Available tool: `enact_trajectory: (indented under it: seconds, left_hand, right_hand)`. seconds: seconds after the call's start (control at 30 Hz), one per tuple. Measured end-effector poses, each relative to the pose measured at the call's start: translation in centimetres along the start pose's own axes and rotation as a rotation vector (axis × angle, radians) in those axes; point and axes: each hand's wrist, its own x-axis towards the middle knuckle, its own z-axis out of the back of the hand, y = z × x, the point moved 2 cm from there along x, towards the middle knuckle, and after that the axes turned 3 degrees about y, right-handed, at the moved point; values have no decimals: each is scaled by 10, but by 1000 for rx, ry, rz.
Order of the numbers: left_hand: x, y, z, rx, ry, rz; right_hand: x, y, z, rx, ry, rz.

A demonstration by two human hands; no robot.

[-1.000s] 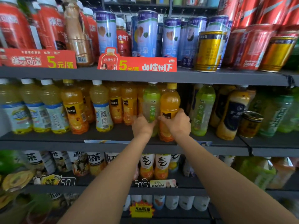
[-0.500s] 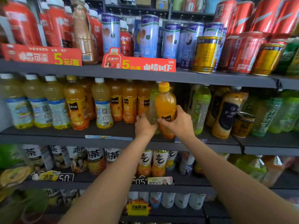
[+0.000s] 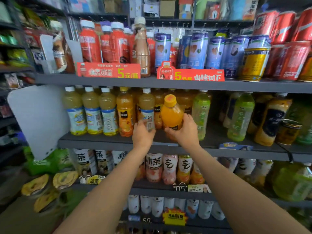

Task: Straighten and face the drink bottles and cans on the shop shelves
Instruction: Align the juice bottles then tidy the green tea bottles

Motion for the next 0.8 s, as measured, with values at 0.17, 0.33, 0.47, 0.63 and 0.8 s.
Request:
enact_trajectory:
  seconds: [0.17,0.33,0.47,0.63,0.8]
  left_hand:
    - [13,25,27,-4,-62,22]
    - [27,26,19,-22,-54,3]
    - [35,23,4,74,-6,-47]
    - [36,28,1,176,-11,-115]
    - [37,39,19,110,-150,-89]
  right_hand:
    - [13,16,-42,86,-39,-185]
    - [41,11,-52,102,-28,-379]
    - [58,3,-54,103,-14,-432]
    - [67,-1,-66,114,-22,-423]
    - [42,7,-70,-7,-264,-301]
